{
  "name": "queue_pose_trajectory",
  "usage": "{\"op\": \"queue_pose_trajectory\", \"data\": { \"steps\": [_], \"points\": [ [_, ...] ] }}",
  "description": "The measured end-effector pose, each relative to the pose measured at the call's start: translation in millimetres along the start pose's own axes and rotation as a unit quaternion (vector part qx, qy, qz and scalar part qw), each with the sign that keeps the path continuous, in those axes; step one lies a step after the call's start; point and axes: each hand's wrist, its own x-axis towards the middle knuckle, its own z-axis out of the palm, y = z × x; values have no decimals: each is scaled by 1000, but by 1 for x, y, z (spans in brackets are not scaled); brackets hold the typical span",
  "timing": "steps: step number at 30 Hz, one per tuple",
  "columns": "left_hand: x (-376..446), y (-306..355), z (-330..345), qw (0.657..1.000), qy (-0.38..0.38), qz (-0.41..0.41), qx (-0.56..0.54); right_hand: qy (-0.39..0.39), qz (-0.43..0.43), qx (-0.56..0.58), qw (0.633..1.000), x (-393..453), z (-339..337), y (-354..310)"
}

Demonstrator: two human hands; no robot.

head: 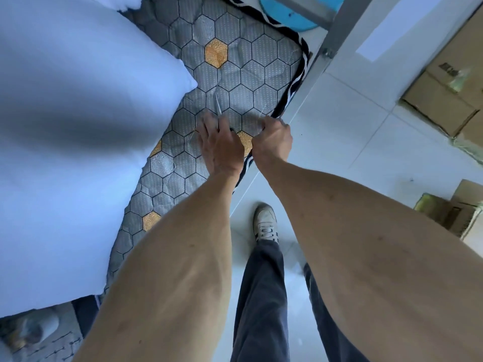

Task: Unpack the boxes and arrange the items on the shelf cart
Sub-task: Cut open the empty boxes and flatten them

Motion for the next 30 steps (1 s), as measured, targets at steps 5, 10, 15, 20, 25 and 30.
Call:
{"op": "queue_pose_trajectory", "data": {
  "steps": [5, 10, 15, 20, 25, 30],
  "points": [
    [5, 48, 7, 986, -32, 164, 17, 52, 81, -2, 995, 25, -38, 49],
    [-7, 144, 39, 956, -107, 270, 30, 72, 196, 42, 977, 51, -100, 129],
    [-61, 277, 89, 925, -208, 311, 65, 103, 320, 109, 935, 71, -187, 228],
    [-139, 421, 146, 908, -259, 321, 74, 134, 403, 116, 898, 76, -280, 368],
    [-237, 532, 225, 855, -290, 417, 107, 158, 494, 149, 842, 61, -335, 506],
    [-347, 580, 282, 751, -348, 544, 140, 150, 558, 200, 791, 18, -341, 599]
  ]
}}
